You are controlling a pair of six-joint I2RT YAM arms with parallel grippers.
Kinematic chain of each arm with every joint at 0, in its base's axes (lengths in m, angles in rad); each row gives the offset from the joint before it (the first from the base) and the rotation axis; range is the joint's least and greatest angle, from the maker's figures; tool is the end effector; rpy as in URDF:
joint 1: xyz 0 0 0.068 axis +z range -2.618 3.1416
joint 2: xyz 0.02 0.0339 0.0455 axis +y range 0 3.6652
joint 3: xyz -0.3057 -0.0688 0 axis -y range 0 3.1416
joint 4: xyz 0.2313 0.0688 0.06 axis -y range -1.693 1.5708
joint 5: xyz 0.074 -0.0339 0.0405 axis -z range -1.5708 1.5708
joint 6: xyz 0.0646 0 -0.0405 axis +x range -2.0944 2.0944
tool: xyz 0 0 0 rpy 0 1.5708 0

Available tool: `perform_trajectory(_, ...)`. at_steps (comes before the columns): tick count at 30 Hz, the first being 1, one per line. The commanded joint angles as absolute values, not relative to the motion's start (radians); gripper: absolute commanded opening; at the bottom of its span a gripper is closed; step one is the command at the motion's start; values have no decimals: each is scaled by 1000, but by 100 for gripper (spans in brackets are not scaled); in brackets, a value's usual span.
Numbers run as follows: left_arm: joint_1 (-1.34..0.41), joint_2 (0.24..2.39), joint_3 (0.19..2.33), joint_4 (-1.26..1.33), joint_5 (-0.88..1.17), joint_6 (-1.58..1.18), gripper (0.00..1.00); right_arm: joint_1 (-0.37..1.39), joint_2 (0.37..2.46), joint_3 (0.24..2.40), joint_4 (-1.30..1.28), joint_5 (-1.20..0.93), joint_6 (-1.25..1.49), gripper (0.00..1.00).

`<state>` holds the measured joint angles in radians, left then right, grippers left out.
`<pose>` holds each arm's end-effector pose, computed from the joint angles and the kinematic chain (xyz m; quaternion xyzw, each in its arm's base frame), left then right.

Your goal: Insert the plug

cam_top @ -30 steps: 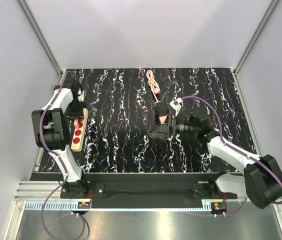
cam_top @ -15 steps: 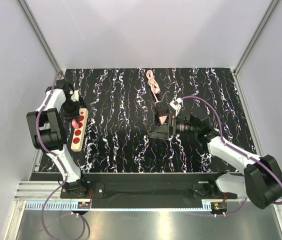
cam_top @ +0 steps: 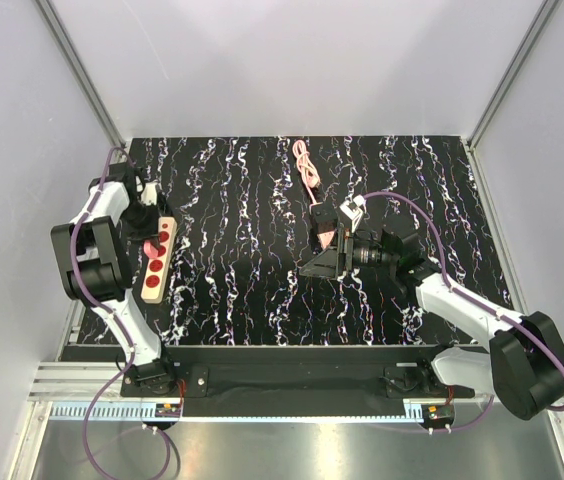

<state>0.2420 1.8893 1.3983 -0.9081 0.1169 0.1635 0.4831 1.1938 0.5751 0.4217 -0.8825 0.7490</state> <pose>0.3626 0.0817 0.2115 -0.0340 0.9940 -0.0398 0.0956 0.1925 0.1573 0.2899 -0.1758 0.7289 0.6008 0.2772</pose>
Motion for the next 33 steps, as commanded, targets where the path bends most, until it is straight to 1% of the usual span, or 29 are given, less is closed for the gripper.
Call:
perform_trajectory(1,270,1979,1338,-770,-70,215,0,480,1169,575,454,-900,750,100)
perform_trajectory(4,270,1983,1335,-758,-100,218,0,480,1164,574,453,-899,747,100)
perform_trajectory(15,276,2025,1368,-775,-54,219,0,480,1170,574,454,-899,749,100)
perform_trajectory(18,275,2020,1381,-788,-22,203,25,480,1172,575,454,-899,749,100)
perform_trajectory(19,272,2010,1388,-796,-15,198,39,480,1172,574,454,-899,747,100)
perform_trajectory(20,268,2002,1391,-801,-15,196,43,480,1172,574,454,-899,746,100)
perform_trajectory(22,265,1973,1400,-810,-5,196,47,480,1170,574,454,-897,745,100)
perform_trajectory(23,267,1962,1402,-811,-5,199,51,480,1170,574,453,-897,746,100)
perform_trajectory(29,265,1913,1433,-834,52,196,61,480,1167,575,448,-888,738,100)
perform_trajectory(33,261,1904,1454,-853,81,193,65,480,1172,575,443,-888,733,100)
